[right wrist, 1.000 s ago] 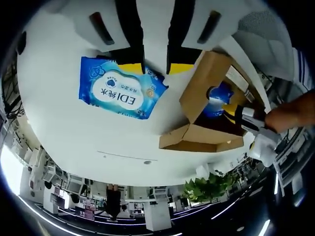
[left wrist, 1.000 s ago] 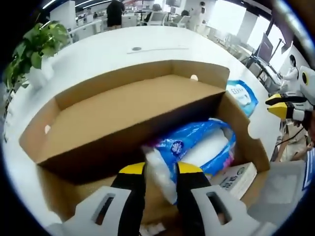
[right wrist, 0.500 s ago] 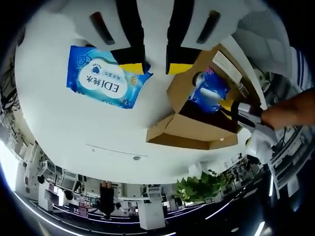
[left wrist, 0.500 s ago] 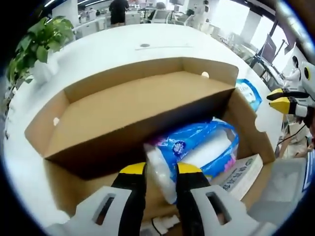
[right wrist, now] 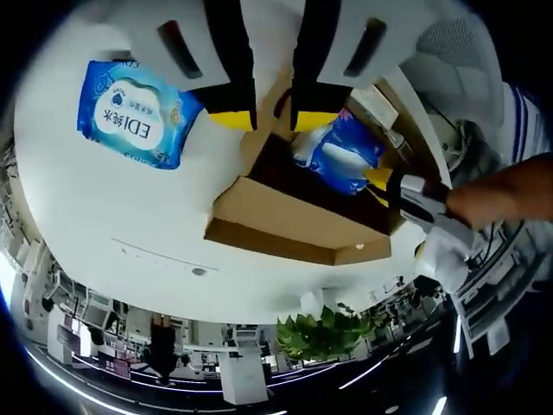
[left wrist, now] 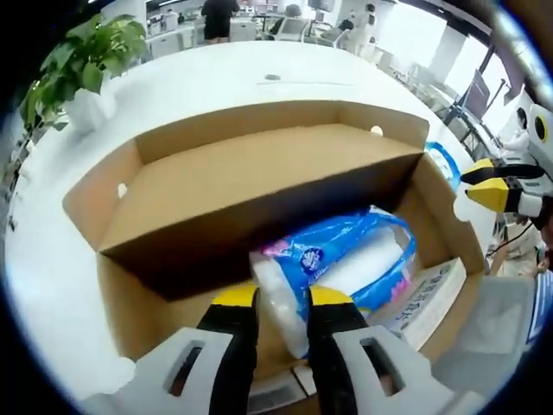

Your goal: Operate the shoe box by opening the lid, removing the specified soft item, and placing it in the target area until the item is outside and the box remains undamaged.

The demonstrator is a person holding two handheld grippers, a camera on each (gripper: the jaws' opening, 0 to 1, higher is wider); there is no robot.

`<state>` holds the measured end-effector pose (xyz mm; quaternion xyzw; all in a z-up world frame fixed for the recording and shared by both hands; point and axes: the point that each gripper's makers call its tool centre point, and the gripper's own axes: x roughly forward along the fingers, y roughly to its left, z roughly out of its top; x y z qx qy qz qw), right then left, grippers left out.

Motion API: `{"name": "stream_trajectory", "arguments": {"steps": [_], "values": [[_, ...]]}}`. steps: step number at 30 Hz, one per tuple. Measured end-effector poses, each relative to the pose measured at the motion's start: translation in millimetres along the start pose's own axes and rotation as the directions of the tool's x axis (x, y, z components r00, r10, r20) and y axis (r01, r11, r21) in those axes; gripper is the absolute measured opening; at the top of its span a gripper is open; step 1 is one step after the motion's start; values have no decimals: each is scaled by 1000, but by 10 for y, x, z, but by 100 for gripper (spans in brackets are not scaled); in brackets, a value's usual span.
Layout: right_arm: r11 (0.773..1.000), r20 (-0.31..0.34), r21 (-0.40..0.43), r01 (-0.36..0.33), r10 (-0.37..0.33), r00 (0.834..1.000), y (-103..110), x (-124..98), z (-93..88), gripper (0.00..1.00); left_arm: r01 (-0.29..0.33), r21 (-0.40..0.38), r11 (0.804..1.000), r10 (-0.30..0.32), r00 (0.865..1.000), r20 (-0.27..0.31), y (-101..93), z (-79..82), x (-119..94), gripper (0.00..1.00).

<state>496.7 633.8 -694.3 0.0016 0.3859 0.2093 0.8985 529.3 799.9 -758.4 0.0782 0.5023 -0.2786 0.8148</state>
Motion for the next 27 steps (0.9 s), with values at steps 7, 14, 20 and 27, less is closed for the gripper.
{"name": "stream_trajectory", "arguments": {"steps": [7,14,20,27], "values": [[999,-11,-33,-33,33,999,195,182,90,14,9,-12,1000,-9,1000,4,-6,-1,35,18],[996,-63,-54,-70,67,996,367,433,25,14,12,-22,1000,-12,1000,17,-2,3,48,18],[995,-106,-74,-66,58,993,428,603,-47,13,15,-24,1000,-14,1000,18,4,7,70,18],[996,-143,-69,-53,43,989,407,735,-92,13,17,-27,999,-16,1000,22,9,-8,65,18]]}}
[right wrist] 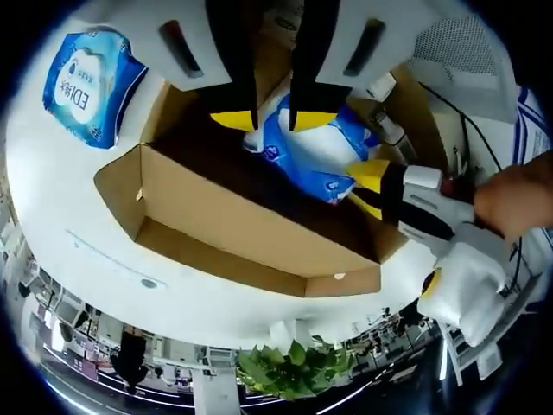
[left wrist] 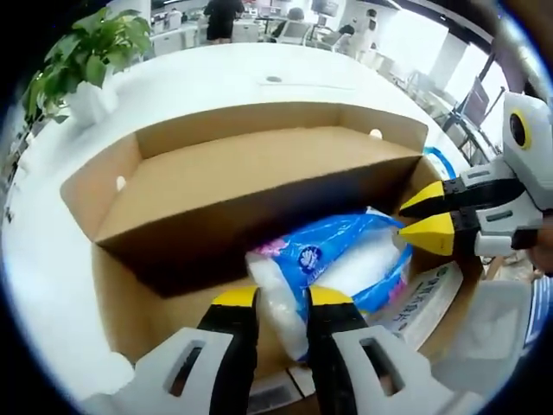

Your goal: Operate the shoe box by opening the lid, removing the specified soft item, and placing it in the target area until the item is outside and the box remains undamaged.

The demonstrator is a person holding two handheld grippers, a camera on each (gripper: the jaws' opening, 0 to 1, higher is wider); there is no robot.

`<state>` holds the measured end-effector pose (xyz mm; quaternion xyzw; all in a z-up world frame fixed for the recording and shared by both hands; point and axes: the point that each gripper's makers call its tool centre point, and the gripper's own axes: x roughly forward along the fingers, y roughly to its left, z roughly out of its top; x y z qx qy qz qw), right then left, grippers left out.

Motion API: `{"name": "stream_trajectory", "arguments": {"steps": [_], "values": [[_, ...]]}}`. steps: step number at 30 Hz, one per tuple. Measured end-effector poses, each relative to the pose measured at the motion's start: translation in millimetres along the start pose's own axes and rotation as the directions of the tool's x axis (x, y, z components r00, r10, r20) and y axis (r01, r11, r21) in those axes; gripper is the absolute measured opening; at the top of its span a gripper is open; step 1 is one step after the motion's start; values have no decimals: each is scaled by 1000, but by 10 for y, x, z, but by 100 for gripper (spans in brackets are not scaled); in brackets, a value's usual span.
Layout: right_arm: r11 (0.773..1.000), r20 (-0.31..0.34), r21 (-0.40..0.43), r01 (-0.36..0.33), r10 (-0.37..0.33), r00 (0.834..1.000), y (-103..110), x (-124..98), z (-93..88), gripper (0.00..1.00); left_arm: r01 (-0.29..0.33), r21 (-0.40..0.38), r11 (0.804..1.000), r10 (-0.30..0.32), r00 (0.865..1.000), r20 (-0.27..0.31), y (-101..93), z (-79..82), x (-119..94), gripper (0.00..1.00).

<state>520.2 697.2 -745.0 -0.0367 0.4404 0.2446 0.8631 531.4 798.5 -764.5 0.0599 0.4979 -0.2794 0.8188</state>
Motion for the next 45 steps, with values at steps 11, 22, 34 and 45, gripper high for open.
{"name": "stream_trajectory", "arguments": {"steps": [11,22,34,45], "values": [[1000,-59,-5,11,-11,998,-46,113,-94,12,4,-4,1000,-4,1000,0,-14,-30,-11,18],[1000,-98,5,9,-8,995,-62,168,-126,6,13,-3,1000,-13,1000,-8,-34,-60,-17,12],[1000,-102,-16,12,-14,995,-62,162,-155,0,57,32,998,-57,998,-13,-136,-66,-1,0],[1000,-71,-6,0,0,997,-35,89,-120,0,58,53,997,-58,998,13,-141,-41,-111,0]]}}
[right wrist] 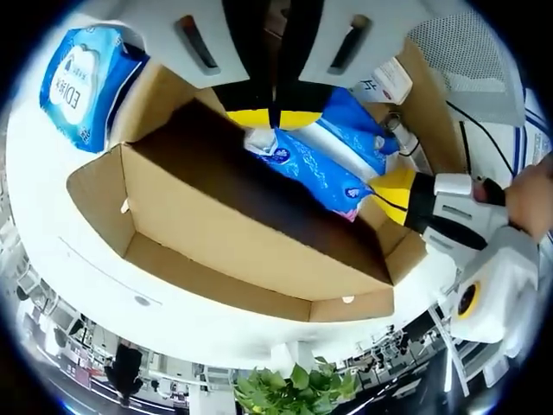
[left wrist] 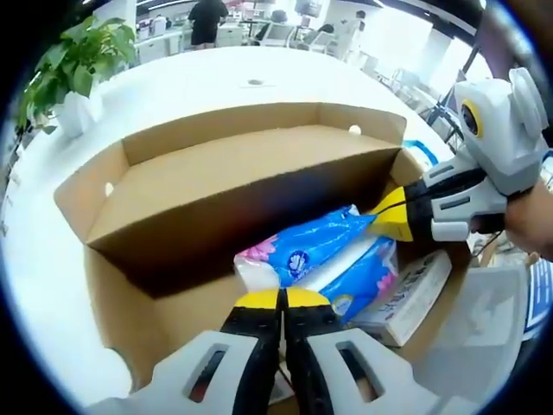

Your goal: Operate the shoe box by opening the lid, removing the specified soft item, and placing it in the target area until the item is outside and the box remains undamaged.

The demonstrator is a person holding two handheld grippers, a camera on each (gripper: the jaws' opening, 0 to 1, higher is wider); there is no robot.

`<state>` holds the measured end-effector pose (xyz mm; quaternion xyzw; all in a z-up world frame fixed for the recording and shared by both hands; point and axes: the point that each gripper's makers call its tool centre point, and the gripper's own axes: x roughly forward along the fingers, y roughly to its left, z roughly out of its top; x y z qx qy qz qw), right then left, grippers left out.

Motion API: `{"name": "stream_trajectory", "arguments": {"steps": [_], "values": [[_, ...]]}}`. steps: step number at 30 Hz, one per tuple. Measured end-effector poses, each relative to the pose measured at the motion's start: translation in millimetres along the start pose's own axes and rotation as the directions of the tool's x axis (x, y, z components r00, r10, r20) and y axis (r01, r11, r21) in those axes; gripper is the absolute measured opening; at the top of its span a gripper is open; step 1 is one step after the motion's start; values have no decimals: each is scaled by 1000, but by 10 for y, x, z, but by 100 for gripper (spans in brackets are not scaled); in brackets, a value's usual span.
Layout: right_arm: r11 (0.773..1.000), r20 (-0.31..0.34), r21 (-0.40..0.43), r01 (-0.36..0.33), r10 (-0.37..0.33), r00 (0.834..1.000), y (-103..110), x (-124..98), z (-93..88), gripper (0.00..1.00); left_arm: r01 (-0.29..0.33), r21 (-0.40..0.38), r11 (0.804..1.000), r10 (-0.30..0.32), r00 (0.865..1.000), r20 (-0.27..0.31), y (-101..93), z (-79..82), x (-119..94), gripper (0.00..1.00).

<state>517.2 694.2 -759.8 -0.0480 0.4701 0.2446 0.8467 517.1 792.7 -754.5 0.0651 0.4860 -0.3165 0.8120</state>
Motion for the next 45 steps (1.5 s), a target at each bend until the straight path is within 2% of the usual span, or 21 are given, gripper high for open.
{"name": "stream_trajectory", "arguments": {"steps": [9,18,25,30,35,39,45], "values": [[999,44,32,-11,9,999,24,-191,94,0,12,13,1000,-12,1000,16,-85,102,-174,0],[998,92,52,-22,17,996,71,-459,277,0,12,48,999,-14,999,44,-159,324,-479,0],[998,134,63,-23,15,991,50,-776,452,0,17,98,995,-23,998,60,-321,494,-734,0],[996,152,83,-23,10,988,-5,-974,506,0,18,147,989,-30,997,74,-477,630,-860,0],[995,167,100,-8,-8,986,-127,-1174,474,0,35,184,982,-50,996,77,-668,733,-877,0],[994,167,111,13,-32,985,-268,-1331,368,0,56,217,974,-72,995,65,-856,801,-798,0],[987,172,153,58,-84,981,-611,-1589,143,0,95,268,959,-111,993,46,-1254,889,-630,0]]}}
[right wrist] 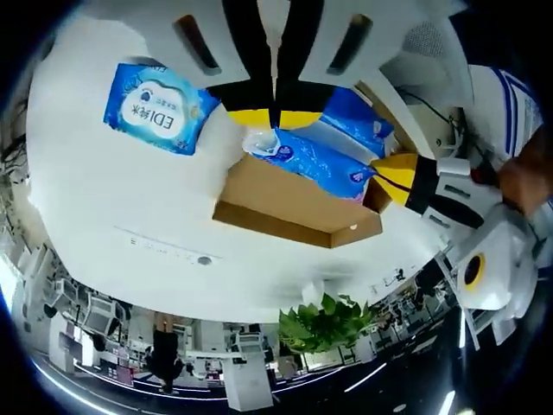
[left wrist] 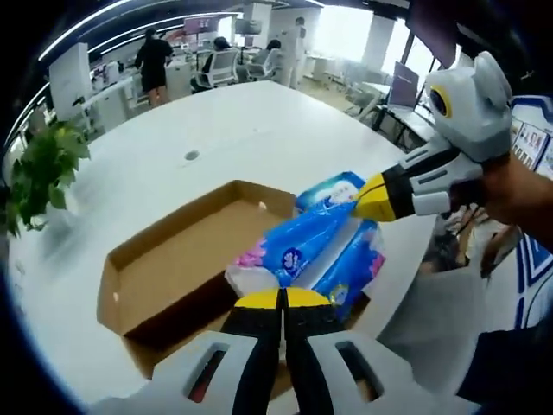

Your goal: Operate the shoe box by opening the lid, removing the specified soft item, and placing it in the target area until the item is outside and the box remains undamaged.

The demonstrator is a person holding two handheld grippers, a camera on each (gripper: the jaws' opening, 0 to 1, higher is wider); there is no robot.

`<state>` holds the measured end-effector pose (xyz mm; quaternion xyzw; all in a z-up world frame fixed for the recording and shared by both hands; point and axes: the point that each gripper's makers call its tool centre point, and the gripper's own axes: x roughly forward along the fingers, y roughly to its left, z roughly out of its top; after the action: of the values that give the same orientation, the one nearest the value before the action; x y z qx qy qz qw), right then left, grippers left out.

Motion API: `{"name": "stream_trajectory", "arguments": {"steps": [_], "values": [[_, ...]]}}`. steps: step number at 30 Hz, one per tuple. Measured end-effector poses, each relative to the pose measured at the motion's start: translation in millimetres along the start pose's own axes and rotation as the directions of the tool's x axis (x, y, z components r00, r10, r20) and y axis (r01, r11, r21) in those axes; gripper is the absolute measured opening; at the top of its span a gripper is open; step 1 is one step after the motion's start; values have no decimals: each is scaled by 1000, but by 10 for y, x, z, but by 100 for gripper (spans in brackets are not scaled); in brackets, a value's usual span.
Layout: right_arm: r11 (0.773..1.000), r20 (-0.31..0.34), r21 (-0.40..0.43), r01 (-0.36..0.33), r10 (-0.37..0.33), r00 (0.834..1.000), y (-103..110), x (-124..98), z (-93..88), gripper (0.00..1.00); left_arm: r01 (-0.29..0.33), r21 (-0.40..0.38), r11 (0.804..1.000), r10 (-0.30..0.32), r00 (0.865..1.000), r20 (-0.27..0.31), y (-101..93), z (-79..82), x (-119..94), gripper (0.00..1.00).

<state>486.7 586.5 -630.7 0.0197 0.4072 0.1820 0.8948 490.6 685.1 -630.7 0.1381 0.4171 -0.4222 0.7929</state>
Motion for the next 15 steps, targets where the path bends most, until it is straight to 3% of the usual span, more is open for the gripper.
{"name": "stream_trajectory", "arguments": {"steps": [9,15], "values": [[997,-7,51,65,-64,998,-573,-290,-276,0,68,58,996,-67,998,-11,-544,270,384,0],[992,-8,78,95,-94,995,-889,-399,-395,0,103,89,991,-101,995,-28,-792,395,608,0]]}}
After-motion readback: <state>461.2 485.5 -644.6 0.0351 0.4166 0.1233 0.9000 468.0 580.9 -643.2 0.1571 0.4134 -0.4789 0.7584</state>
